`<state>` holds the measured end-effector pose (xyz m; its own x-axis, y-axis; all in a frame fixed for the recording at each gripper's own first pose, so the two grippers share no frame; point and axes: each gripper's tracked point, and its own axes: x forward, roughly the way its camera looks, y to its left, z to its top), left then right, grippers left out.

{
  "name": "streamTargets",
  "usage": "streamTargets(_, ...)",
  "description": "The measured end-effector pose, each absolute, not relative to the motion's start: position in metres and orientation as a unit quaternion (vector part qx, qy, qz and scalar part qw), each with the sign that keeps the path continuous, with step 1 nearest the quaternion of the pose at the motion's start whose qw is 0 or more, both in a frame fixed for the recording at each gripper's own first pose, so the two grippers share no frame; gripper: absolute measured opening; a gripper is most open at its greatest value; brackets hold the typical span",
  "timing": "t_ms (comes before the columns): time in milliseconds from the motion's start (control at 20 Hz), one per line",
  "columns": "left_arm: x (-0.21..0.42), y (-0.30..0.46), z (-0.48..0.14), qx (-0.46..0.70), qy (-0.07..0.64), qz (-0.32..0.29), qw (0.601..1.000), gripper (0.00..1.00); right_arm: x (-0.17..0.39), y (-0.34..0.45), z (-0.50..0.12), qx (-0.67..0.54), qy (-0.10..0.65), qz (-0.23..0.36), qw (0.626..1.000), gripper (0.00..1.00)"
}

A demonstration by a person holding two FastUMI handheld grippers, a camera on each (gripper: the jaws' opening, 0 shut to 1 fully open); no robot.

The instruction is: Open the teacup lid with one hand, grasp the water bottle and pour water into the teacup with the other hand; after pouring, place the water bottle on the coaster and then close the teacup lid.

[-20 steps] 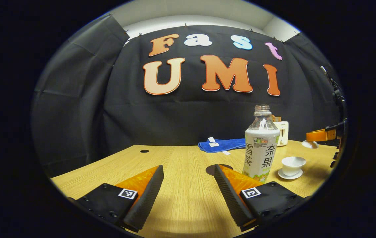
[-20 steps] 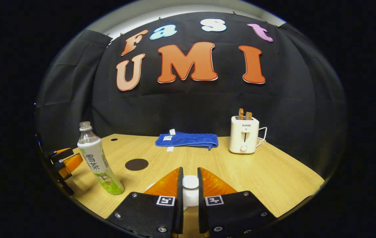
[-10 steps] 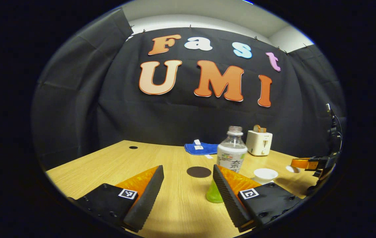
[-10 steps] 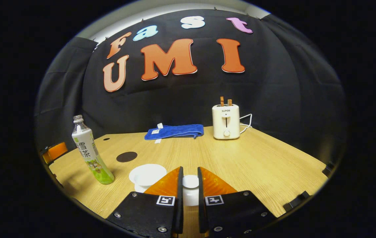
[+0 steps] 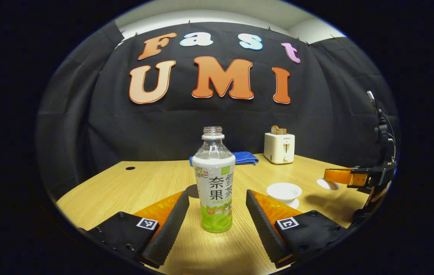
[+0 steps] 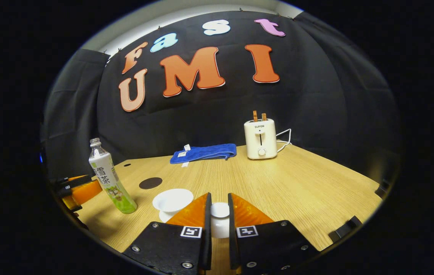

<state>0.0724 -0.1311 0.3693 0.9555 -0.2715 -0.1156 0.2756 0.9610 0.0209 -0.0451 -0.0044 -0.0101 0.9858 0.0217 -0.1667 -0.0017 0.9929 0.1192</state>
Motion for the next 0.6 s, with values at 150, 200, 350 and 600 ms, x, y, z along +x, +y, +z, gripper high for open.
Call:
streamTargets(150, 0.086, -0.136, 0.364, 0.032, 0.064, -0.129, 0.989, 0.97, -0.046, -0.008, -0.009, 0.065, 0.084, 0.005, 0.994, 0.18)
streamTargets(200, 0.089, -0.137, 0.362, 0.039, 0.066, -0.127, 0.989, 0.97, -0.047, -0.009, -0.01, 0.066, 0.085, 0.005, 0.994, 0.19)
streamTargets(350, 0.102, -0.141, 0.353, 0.049, 0.083, -0.122, 0.988, 0.97, -0.046, -0.014, -0.01, 0.069, 0.085, 0.004, 0.994, 0.18)
streamTargets(600, 0.119, -0.143, 0.336, 0.077, 0.112, -0.114, 0.984, 0.99, -0.046, -0.021, -0.012, 0.07, 0.091, 0.001, 0.993, 0.18)
